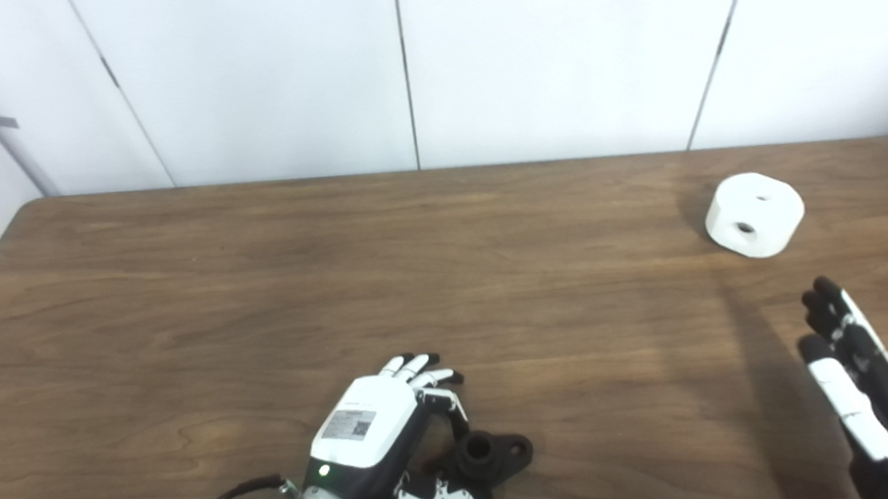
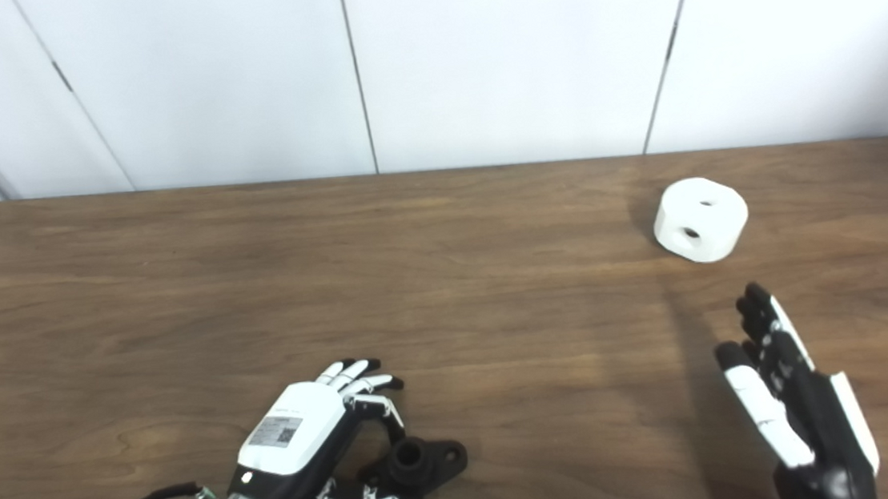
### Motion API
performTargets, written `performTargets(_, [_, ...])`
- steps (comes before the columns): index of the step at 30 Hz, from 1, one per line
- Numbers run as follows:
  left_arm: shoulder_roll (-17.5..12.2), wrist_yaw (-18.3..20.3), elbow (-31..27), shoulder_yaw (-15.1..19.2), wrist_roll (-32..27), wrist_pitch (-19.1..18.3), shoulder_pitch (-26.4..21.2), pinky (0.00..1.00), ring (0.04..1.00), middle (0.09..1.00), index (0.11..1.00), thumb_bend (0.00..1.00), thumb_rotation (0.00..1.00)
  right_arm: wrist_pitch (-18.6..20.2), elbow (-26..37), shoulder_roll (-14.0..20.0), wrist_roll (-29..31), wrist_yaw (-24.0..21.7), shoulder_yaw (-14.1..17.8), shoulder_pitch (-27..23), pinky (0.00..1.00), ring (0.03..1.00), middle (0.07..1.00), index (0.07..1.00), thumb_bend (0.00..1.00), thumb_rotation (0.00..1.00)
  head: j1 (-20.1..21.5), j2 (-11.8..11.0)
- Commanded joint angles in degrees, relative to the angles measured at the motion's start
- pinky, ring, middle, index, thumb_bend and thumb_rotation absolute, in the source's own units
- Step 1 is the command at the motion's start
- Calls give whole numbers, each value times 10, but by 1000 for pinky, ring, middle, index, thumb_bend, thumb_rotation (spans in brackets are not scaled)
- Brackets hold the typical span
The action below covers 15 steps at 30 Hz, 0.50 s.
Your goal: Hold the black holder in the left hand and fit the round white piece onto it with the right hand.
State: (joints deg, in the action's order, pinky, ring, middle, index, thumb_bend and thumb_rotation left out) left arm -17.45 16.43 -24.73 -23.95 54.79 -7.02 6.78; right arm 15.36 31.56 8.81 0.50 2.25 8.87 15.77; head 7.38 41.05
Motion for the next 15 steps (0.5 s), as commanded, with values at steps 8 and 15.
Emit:
performTargets(8, [-11, 14, 34, 5, 0, 15, 12, 956, 943, 858, 491, 514, 59, 22, -10, 57, -112, 10, 24, -100, 1000, 999, 957, 949, 751, 301, 20, -9])
performTargets(15, [-5, 10, 43, 7, 4, 20, 14, 950, 940, 855, 491, 513, 60, 73, -50, 121, -193, -16, 10, -165, 986, 980, 962, 923, 796, 343, 18, -19])
